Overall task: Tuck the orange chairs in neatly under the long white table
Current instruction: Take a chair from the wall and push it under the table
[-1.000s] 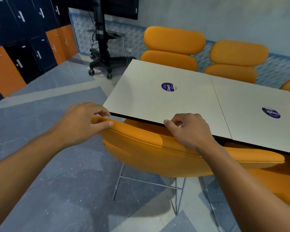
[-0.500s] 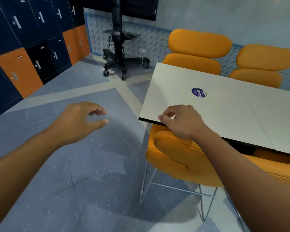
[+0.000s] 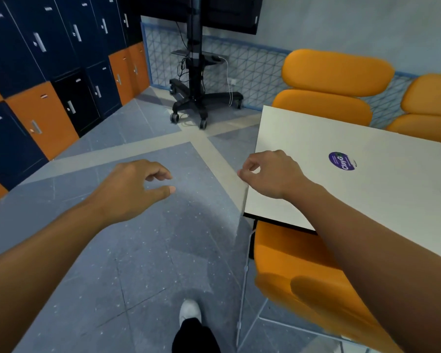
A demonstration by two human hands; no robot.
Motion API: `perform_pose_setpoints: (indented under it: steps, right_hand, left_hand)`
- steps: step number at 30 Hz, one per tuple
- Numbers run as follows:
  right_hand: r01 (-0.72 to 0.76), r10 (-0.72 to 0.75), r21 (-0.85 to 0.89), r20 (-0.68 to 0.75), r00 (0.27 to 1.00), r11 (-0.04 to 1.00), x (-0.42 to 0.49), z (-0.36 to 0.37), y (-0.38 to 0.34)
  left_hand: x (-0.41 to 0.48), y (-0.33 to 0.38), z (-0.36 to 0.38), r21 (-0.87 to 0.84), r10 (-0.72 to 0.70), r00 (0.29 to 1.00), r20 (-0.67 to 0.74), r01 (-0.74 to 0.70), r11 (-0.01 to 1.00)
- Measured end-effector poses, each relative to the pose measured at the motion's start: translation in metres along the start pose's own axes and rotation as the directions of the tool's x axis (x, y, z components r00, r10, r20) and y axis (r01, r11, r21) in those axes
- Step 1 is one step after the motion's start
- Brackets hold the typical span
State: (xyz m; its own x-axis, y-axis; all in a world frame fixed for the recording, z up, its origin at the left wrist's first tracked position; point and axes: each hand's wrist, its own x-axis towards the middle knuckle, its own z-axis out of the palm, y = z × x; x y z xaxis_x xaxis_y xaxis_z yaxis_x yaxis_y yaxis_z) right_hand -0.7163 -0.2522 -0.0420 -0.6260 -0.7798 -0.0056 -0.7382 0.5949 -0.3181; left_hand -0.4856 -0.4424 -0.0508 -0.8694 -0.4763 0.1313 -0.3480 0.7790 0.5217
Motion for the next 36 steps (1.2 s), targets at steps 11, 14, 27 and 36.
perform_pose_setpoints:
  steps: [11, 14, 27, 36]
  right_hand:
    - [-0.081, 0.087, 0.158, -0.033, 0.996, 0.984, 0.173, 0.012, 0.019]
    - [-0.091, 0.096, 0.199, -0.017, 0.995, 0.976, 0.195, 0.017, 0.022]
    - [-0.268, 0.260, 0.273, 0.063, 0.963, 0.924, 0.366, 0.042, 0.073]
    - [-0.377, 0.376, 0.306, 0.064, 0.924, 0.874, 0.530, 0.044, 0.102]
  left_hand:
    - [0.200, -0.052, 0.005, -0.002, 0.008, 0.998, 0.058, -0.007, 1.000]
    - [0.230, -0.057, 0.007, -0.005, 0.007, 0.996, 0.091, -0.007, 1.000]
    - [0.457, -0.125, 0.054, -0.058, 0.098, 0.964, 0.245, -0.086, 0.995]
    - [0.647, -0.177, 0.070, -0.116, 0.176, 0.924, 0.340, -0.144, 0.983]
